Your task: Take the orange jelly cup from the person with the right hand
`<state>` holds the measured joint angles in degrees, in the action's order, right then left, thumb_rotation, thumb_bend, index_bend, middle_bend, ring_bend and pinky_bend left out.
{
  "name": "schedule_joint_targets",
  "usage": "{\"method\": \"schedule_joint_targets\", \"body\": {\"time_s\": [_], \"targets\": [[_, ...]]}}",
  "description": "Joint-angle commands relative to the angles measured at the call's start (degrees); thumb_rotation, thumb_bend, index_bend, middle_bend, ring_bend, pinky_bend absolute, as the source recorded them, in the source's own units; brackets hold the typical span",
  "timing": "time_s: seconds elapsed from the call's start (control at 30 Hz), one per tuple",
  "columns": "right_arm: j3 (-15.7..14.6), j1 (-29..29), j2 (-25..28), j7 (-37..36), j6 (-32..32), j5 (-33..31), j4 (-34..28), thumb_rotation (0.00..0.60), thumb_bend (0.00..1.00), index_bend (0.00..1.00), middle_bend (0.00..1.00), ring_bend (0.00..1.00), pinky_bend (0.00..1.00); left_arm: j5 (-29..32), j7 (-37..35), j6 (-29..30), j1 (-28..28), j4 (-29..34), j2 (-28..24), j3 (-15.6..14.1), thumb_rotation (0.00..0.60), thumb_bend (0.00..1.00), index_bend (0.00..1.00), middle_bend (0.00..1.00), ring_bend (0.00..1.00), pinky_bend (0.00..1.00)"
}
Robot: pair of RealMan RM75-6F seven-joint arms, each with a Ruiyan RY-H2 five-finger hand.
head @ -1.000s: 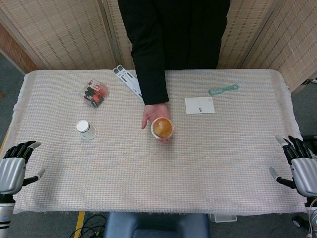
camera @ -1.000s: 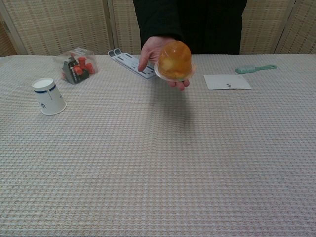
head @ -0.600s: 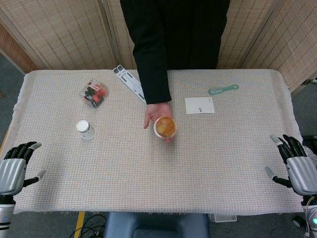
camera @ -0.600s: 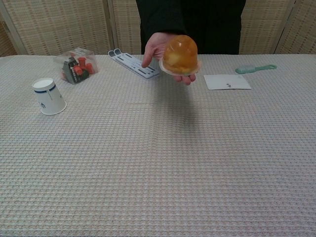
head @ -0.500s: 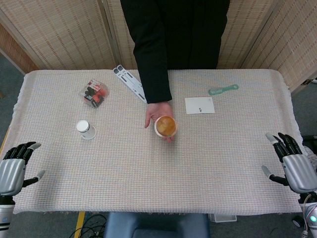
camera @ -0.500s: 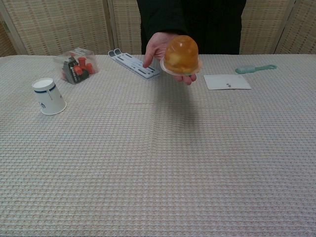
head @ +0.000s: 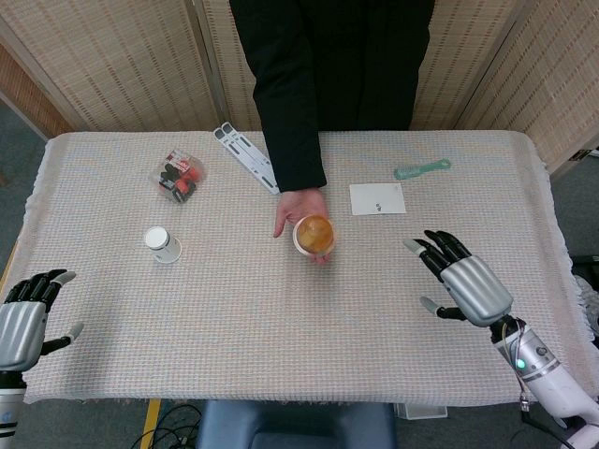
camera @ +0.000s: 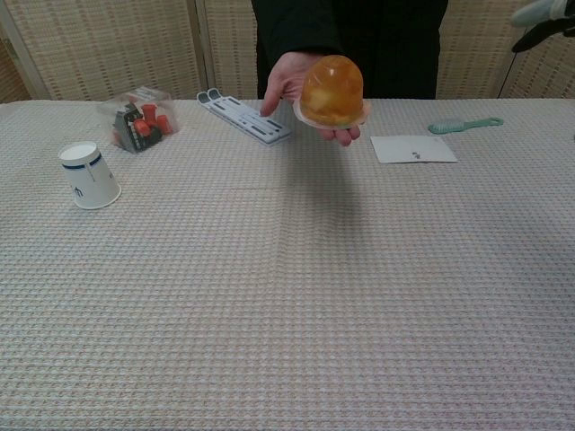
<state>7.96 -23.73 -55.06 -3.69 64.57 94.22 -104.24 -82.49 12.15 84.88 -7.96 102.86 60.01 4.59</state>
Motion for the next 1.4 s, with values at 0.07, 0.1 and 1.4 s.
{"method": "schedule_joint_targets", "body": {"time_s": [0.07,0.1,1.4], "targets": [[4.36,-8.45,-4.01,1.7,-8.33,-3.83,-0.32,0.6,0.27,0.0,0.12,0.03,0.08,0.06,-0.28,0.24,0.32,-0.11,-0.04,-0.14,0.6,0.22,0.23,0.23,0.2,0.24],[4.99,-9.84,-4.88,1.81,-9.64,-4.67,0.07,0.6,0.26,0.0,0.11,0.03,0.08,0.04,-0.33,0.28,0.39,-0.14,-0.05,-0.19,0.6,0.22,0.23,0.23,0.2,0.24],[7.77,-27.81,-27.43,7.49,-14.52,-18.23,20.43,0.6,0.59,0.55,0.39,0.35,0.62,0.72,-2.43,1.05,2.39,-1.48,-0.75,-0.63,0.6,0.22,0.28,0.23,0.2,0.24]]}}
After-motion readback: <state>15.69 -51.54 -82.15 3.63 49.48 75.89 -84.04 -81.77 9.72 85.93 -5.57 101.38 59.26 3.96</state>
